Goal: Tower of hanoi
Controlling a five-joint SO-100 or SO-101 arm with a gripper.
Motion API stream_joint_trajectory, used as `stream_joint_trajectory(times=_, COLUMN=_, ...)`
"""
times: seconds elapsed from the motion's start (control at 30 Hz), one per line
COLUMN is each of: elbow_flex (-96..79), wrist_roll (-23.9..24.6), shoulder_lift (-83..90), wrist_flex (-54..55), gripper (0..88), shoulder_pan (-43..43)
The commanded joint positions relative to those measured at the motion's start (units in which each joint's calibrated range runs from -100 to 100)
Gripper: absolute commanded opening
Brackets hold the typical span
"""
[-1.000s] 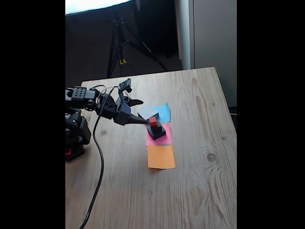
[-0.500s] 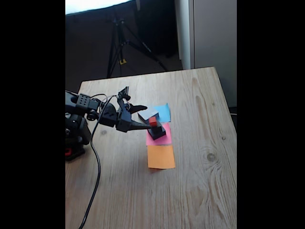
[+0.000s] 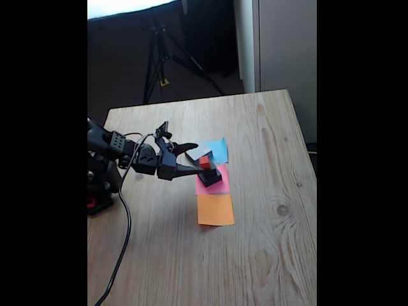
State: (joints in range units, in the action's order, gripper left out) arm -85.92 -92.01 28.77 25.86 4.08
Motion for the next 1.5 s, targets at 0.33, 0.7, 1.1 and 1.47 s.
stream_joint_trajectory(times=0.33, elbow_flex=1.19, wrist_roll=-1.97, shoulder_lift=-10.08, wrist_flex=14.16, gripper=36.0, shoulder_pan=-3.03)
stream_joint_trajectory(times=0.7, elbow_flex=1.46, wrist_roll=-3.47, shoulder_lift=-11.82, wrist_flex=16.03, gripper=32.9, shoulder_pan=-3.37)
stream_joint_trajectory(times=1.1, elbow_flex=1.56, wrist_roll=-5.48, shoulder_lift=-12.35, wrist_flex=15.78, gripper=28.9, shoulder_pan=-3.7)
stream_joint_trajectory(times=1.47, elbow_flex=1.56, wrist_roll=-6.15, shoulder_lift=-12.19, wrist_flex=15.7, gripper=24.4, shoulder_pan=-4.2)
